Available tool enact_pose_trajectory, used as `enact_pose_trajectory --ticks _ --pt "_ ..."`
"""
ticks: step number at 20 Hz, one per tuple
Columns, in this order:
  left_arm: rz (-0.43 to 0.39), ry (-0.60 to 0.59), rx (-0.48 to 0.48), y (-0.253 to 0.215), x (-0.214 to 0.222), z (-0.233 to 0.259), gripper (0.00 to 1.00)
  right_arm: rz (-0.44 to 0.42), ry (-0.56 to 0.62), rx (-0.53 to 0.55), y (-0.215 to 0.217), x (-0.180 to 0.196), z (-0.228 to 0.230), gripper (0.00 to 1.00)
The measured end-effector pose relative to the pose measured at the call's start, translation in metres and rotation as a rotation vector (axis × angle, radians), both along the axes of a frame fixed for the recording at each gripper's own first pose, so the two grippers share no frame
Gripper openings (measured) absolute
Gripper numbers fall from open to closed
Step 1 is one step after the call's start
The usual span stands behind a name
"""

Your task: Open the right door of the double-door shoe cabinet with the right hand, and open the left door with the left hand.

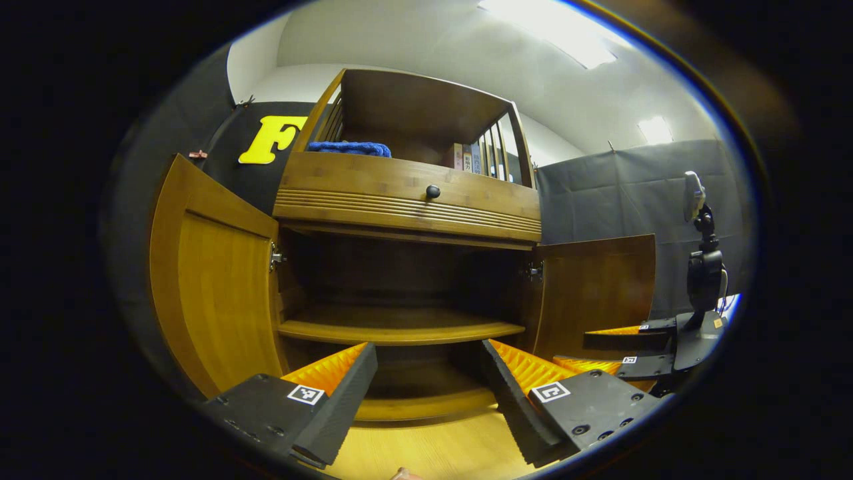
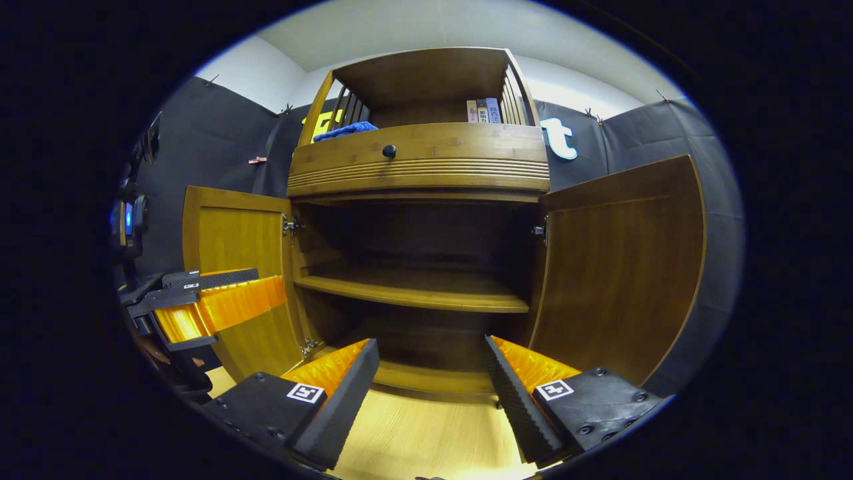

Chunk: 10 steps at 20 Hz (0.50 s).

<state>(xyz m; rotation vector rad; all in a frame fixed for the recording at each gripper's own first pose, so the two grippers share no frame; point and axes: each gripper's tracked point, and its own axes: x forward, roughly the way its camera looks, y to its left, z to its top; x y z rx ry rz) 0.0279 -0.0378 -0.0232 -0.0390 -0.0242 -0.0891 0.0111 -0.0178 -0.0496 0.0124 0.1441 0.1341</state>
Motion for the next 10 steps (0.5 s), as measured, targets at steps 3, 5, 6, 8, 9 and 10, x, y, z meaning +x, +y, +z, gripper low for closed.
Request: enact_pose_trajectory --ticks 3,5,6,8,9,10 --pt "0.002 -0.002 -0.006 -0.0018 -0.0004 0.0006 0.98 0.008 0.002 -0.004 -0.0005 0.0017 -0.0003 0.99" --pt "0.001 0.001 -0.011 -0.0035 0.0004 -0.0006 0.97 0.011 0.004 -0.011 -0.0016 0.0019 -0.0011 0.99" --pt "0.001 0.003 -0.013 -0.0045 0.0014 -0.0022 0.99 0.013 0.005 -0.01 -0.0016 0.0014 -0.0016 0.99" --pt "0.003 0.006 -0.017 -0.0054 0.0024 -0.0033 0.99 0.016 0.007 -0.006 -0.0018 0.0019 -0.0012 0.99" --pt "0.005 0.007 -0.018 -0.0059 0.0029 -0.0028 0.99 0.017 0.006 -0.006 -0.0025 0.0022 -0.0016 0.99" --pt "0.005 0.007 -0.018 -0.0064 0.0038 -0.0031 0.98 0.017 0.005 -0.009 -0.0037 0.0024 -0.0013 0.99"
